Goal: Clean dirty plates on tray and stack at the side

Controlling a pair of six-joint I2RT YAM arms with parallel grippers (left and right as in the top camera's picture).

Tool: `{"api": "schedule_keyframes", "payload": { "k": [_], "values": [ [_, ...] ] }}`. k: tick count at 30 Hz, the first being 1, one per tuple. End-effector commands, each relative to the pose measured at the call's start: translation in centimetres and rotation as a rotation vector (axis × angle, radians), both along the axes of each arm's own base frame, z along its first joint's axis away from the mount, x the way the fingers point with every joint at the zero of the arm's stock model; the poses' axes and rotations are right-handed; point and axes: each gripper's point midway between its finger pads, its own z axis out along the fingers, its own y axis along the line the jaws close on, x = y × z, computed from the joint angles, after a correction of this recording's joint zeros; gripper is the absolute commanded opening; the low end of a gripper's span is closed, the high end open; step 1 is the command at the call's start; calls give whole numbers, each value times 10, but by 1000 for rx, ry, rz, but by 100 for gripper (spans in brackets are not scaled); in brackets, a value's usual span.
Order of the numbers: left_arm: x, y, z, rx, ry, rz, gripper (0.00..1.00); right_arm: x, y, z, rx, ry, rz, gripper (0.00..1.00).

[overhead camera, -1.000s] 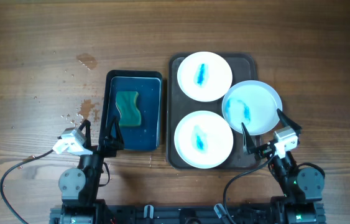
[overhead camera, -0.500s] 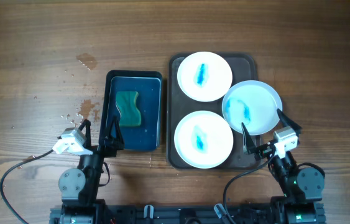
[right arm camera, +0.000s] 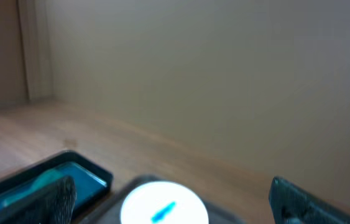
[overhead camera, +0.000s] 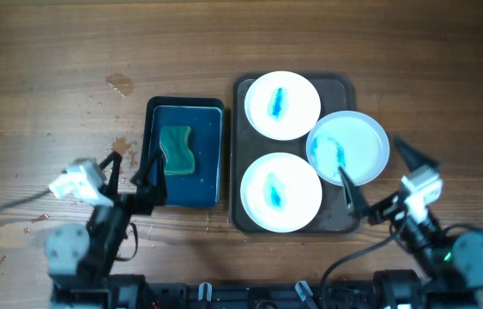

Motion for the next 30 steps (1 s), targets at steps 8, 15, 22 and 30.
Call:
{"api": "schedule_keyframes", "payload": {
  "k": [8,15,22,30],
  "values": [
    [54,-33,-8,-28,702,-194,100,59,28,-19,201,853,91,100],
    [53,-15,-121,155,1126,-42,81,56,26,-79,205,1137,30,63],
    [68,-18,-235,306,1364,31,44,53,20,-90,134,1152,-43,56],
    [70,-32,-255,248,1449,-22,4,55,20,-88,137,1141,-43,53]
  ]
}}
